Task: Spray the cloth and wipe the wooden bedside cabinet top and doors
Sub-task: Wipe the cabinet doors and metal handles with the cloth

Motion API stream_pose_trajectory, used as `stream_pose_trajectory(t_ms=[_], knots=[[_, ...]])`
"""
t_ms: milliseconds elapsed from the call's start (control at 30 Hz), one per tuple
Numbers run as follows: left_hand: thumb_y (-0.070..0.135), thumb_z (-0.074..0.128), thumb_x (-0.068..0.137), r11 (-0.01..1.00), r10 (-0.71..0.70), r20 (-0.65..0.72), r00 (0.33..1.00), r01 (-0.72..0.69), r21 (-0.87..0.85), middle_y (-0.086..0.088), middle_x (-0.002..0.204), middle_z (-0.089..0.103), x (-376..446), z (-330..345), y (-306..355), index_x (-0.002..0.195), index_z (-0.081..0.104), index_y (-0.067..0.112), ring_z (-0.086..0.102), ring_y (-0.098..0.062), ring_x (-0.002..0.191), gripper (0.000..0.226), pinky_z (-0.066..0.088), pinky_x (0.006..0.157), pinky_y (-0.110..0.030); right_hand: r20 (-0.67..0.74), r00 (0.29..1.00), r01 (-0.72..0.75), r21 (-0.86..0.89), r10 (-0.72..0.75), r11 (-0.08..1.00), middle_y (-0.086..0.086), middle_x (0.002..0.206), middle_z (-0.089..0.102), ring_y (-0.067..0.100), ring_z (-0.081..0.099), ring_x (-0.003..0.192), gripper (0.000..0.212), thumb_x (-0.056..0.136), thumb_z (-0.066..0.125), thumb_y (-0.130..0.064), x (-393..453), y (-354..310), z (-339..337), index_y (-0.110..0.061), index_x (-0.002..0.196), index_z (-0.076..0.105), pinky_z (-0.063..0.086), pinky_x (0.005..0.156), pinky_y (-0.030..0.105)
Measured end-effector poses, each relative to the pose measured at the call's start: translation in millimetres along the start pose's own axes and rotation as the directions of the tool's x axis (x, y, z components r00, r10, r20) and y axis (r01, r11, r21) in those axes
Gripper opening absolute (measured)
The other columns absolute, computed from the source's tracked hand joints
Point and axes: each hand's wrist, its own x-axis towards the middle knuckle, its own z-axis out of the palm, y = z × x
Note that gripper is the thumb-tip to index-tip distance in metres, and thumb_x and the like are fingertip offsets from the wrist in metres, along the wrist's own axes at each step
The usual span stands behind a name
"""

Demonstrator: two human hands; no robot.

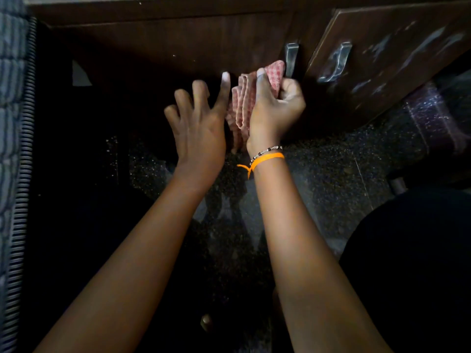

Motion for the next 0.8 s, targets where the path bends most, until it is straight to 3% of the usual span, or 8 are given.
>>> stream_pose_trajectory(t_ms=[67,167,300,367,433,533,667,800], knots=[[0.009,0.039,0.082,1.0,0.0,0.03,1.0,0.001,-0.018,-0.016,0.115,0.05,0,-1,-1,0.141,0.033,0.025,0.047,-0.038,0.098,0.061,0.037,0.075,-0.044,0.041,0.999,0.037,-0.117,-0.032,0.992,-0.007,0.055,0.052,-0.006,0.042,0.048,0.035,0.076,0.071,0.002,4,10,-6,-0.019,0.058,0.05,0.042,0.051,0.017],[0.005,0.04,0.085,1.0,-0.001,0.051,0.999,0.003,-0.031,-0.017,0.12,0.046,0,0,-1,0.143,0.029,0.027,0.043,-0.04,0.103,0.063,0.034,0.079,-0.045,0.108,0.992,-0.023,-0.323,0.061,0.946,-0.013,0.053,0.046,-0.009,0.038,0.041,0.039,0.077,0.071,-0.001,7,34,-31,-0.023,0.055,0.047,0.034,0.047,0.012],[0.0,0.044,0.085,1.0,0.013,0.072,0.997,-0.012,-0.02,-0.018,0.119,0.043,-1,-1,1,0.144,0.026,0.027,0.04,-0.041,0.103,0.068,0.031,0.08,-0.047,-0.062,0.995,-0.096,-0.302,0.081,0.949,-0.008,0.061,0.049,-0.009,0.044,0.045,0.025,0.077,0.066,0.004,12,40,-69,-0.015,0.066,0.054,0.037,0.051,0.009],[0.002,0.046,0.083,1.0,-0.006,0.131,0.991,0.009,-0.023,-0.017,0.12,0.04,-1,-6,2,0.145,0.023,0.027,0.037,-0.04,0.106,0.072,0.03,0.082,-0.047,-0.121,0.989,0.054,-0.257,-0.088,0.965,0.0,0.074,0.055,-0.002,0.051,0.065,0.013,0.072,0.056,0.002,11,25,-72,-0.001,0.084,0.059,0.044,0.069,0.018],[0.006,0.049,0.079,1.0,-0.024,0.13,0.991,0.025,-0.005,-0.017,0.12,0.041,-1,-12,11,0.145,0.024,0.022,0.038,-0.04,0.106,0.072,0.031,0.082,-0.046,-0.095,0.944,0.291,-0.215,-0.317,0.932,0.008,0.088,0.057,0.013,0.054,0.084,0.03,0.068,0.051,-0.002,7,-3,-64,0.006,0.095,0.059,0.045,0.083,0.024],[0.009,0.05,0.075,0.998,0.062,0.076,0.995,-0.061,-0.008,-0.015,0.115,0.046,0,-19,33,0.144,0.028,0.022,0.043,-0.038,0.099,0.074,0.035,0.077,-0.044,0.077,0.832,0.549,-0.259,-0.549,0.795,0.015,0.095,0.059,0.01,0.052,0.092,0.032,0.07,0.053,-0.002,11,-28,-47,0.007,0.1,0.063,0.038,0.089,0.006],[0.008,0.049,0.077,0.98,0.196,0.066,0.978,-0.194,-0.035,-0.013,0.111,0.047,2,-8,49,0.146,0.022,0.03,0.038,-0.032,0.092,0.077,0.034,0.07,-0.042,0.183,0.818,0.574,-0.329,-0.546,0.75,0.022,0.094,0.063,0.012,0.053,0.091,0.028,0.073,0.054,0.014,30,-18,-48,0.007,0.097,0.066,0.035,0.087,0.0],[0.008,0.053,0.076,0.977,0.215,0.045,0.976,-0.215,0.001,-0.012,0.107,0.048,2,6,52,0.145,0.024,0.027,0.028,-0.026,0.087,0.078,0.034,0.067,-0.04,0.203,0.86,0.51,-0.339,-0.468,0.79,0.009,0.093,0.056,0.006,0.052,0.089,0.031,0.072,0.052,0.016,34,-1,-55,0.006,0.097,0.067,0.044,0.084,0.013]])
